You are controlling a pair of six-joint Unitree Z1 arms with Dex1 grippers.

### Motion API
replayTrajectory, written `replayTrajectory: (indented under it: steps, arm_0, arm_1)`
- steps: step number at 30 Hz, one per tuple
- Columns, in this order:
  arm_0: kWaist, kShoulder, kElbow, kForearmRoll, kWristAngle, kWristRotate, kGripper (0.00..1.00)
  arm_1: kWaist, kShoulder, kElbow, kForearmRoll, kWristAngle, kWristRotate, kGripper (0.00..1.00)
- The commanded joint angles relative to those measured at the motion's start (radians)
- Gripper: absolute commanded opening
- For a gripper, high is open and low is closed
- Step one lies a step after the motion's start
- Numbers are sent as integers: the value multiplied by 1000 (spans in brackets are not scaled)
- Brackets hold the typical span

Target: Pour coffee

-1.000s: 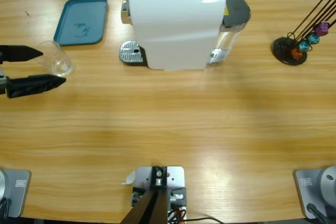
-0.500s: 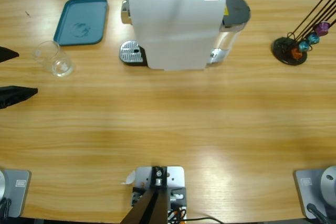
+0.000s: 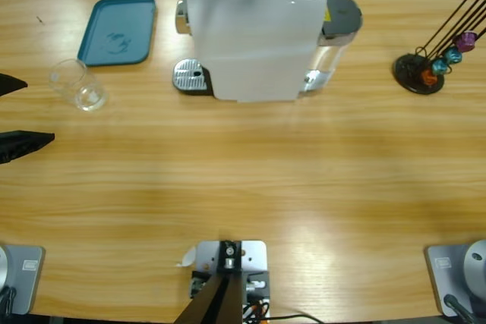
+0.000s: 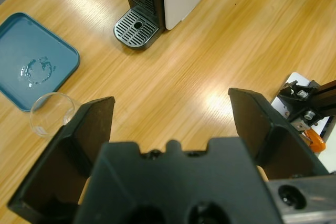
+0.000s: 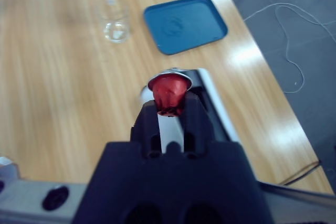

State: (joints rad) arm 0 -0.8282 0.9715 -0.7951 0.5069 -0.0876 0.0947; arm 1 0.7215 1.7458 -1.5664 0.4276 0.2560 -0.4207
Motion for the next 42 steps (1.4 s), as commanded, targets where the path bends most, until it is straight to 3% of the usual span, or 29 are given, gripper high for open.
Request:
replayTrajectory:
  steps: [1, 18, 40, 41, 42]
  arm_0:
    - [-8, 24, 49, -34, 14, -1, 945]
    - [-8, -28, 103, -49, 15, -17, 945]
    - [-8, -46, 119, -56, 15, -27, 945]
    - [-8, -45, 119, -56, 15, -27, 945]
    - [-8, -45, 119, -56, 15, -27, 945]
  arm_1:
    - [-6, 88, -20, 18, -38, -23, 0]
    - [39, 136, -99, 103, -107, -43, 0]
    - [39, 163, -94, 108, -96, -34, 0]
    - [39, 162, -93, 108, -97, -33, 100]
    - [39, 161, -93, 108, -104, -33, 606]
